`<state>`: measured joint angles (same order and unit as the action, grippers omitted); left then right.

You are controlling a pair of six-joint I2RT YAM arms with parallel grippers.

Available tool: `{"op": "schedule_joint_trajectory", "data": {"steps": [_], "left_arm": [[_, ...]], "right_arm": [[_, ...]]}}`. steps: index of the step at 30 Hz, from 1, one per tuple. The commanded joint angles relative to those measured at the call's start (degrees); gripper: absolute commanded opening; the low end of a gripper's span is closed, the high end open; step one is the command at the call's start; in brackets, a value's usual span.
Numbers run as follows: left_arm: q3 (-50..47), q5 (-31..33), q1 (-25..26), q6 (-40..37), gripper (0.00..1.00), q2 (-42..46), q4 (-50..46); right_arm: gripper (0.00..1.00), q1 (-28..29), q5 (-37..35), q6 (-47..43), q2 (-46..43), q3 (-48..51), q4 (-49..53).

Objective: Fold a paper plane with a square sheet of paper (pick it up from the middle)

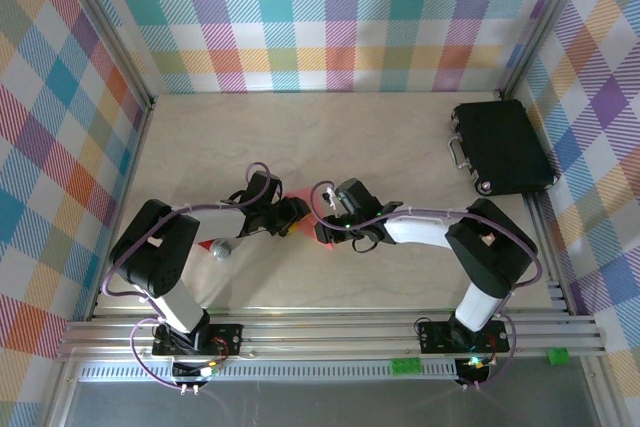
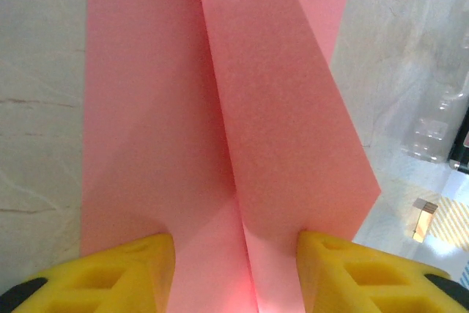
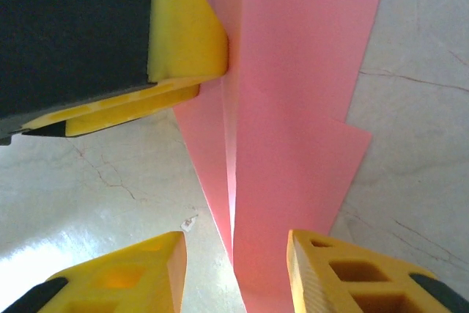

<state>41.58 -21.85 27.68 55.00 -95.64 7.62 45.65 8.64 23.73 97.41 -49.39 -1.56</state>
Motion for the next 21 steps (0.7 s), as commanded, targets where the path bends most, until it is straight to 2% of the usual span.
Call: {"op": "schedule_joint_trajectory", "data": {"steps": [1, 8, 21], "left_arm": [[-1.2, 1.2, 0.7, -0.8, 0.49, -3.1, -7.1], [-1.2, 0.9, 0.8, -0.6, 0.49, -3.2, -6.9], [-0.9, 0.6, 0.8, -0.5, 0.50, -2.9, -7.1]], "right_arm": [[0.41, 0.9, -1.9, -1.9, 2.2, -3.0, 3.2], [0.40, 2.5, -4.4, -2.9, 5.3, -6.0, 4.8], [0.30, 3.1, -6.5, -4.8, 6.5, -6.7, 4.2]]}}
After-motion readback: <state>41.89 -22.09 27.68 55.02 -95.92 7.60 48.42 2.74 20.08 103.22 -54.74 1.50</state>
